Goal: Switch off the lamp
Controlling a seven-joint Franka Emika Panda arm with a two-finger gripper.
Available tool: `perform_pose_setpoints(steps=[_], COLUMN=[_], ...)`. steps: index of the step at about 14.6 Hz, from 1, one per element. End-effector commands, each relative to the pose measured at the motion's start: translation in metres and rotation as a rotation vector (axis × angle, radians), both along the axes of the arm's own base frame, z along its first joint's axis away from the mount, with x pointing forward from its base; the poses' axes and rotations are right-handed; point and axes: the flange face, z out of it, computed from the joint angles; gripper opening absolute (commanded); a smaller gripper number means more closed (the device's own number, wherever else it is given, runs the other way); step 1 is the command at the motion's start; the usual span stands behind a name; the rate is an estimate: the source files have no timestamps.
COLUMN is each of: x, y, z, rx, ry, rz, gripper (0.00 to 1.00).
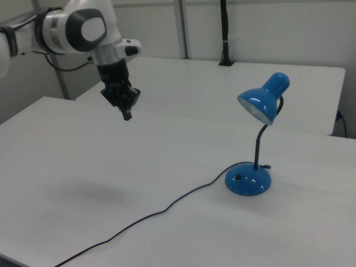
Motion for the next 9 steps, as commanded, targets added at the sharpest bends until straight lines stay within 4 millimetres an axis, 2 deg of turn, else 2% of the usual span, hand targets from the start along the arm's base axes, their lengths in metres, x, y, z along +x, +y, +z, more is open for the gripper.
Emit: perform_pose_setpoints(steps=[1, 2, 6, 8, 9], x=[-0.021, -0.023, -0.028, -0.030, -0.030], y=[0.019, 0.022, 0.032, 0.027, 0.025], z=[0.024, 0.027, 0.034, 0.037, 0.037], rx=[-0.016, -0.020, -0.029, -0.029, -0.029], ry=[0.020, 0.017, 0.013, 0.009, 0.008], rz=[0.073, 0.077, 0.088, 0.079, 0.070], gripper=[0.14, 0.23, 0.41, 0.91, 1.00])
